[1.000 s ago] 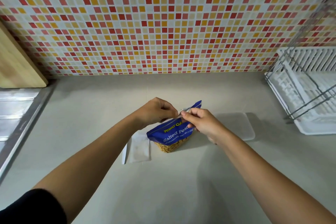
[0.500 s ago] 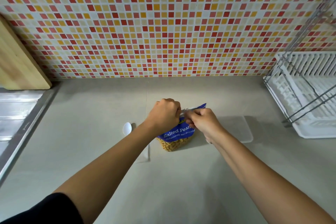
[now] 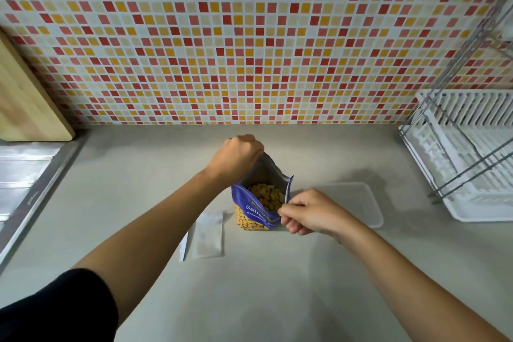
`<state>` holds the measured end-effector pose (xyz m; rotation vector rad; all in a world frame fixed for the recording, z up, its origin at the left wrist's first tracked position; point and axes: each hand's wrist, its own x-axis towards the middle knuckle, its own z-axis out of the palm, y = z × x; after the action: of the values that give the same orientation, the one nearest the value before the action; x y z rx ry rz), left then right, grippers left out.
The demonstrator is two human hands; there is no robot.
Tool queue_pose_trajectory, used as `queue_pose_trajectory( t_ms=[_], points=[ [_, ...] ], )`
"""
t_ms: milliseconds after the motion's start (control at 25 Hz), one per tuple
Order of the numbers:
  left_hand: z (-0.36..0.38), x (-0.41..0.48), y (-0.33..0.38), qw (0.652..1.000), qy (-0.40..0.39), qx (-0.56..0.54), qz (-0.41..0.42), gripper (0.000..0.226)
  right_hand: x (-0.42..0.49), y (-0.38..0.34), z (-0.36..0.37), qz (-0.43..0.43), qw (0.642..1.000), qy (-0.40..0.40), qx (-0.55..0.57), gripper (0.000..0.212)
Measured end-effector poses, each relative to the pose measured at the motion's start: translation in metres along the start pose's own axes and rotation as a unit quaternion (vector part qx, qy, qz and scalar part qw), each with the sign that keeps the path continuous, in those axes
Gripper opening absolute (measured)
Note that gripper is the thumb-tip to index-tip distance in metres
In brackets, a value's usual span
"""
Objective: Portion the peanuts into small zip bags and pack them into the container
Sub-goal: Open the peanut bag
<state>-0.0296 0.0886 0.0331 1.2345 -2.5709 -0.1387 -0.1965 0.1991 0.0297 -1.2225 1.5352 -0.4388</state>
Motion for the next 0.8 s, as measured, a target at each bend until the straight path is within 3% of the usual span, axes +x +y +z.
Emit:
queue_pose_trajectory(
  t_ms=[80,160,240,320,400,480,560,800],
  points=[
    [-0.006,-0.006,0.001,0.996,0.032,-0.072,-0.036,0.020,0.003,0.005,-0.004,-0.015,0.996,0.023,0.084,0.029],
    [-0.018,-0.021,-0.003,0.975,0.064,-0.159,-0.139,0.021,0.010,0.019,-0.008,-0.084,0.977,0.144,0.134,0.025],
    [-0.023,-0.047,-0.018,0.950,0.041,-0.205,-0.231,0.028,0.019,0.036,-0.016,-0.158,0.946,0.276,0.066,0.009],
    [-0.019,-0.075,-0.031,0.909,-0.049,-0.290,-0.295,0.037,0.032,0.050,-0.019,-0.191,0.947,0.260,0.003,0.022],
    [-0.003,-0.093,-0.025,0.866,-0.132,-0.372,-0.308,0.037,0.044,0.054,-0.016,-0.191,0.965,0.180,0.007,0.035],
    [0.018,-0.093,-0.016,0.879,-0.109,-0.368,-0.281,0.023,0.054,0.051,-0.009,-0.207,0.966,0.148,0.046,0.035],
    [0.031,-0.083,-0.013,0.881,-0.036,-0.375,-0.285,0.008,0.065,0.050,-0.005,-0.215,0.957,0.176,0.080,0.033],
    [0.033,-0.054,-0.033,0.875,0.032,-0.382,-0.297,0.012,0.085,0.041,-0.009,-0.234,0.940,0.217,0.118,0.026]
  ],
)
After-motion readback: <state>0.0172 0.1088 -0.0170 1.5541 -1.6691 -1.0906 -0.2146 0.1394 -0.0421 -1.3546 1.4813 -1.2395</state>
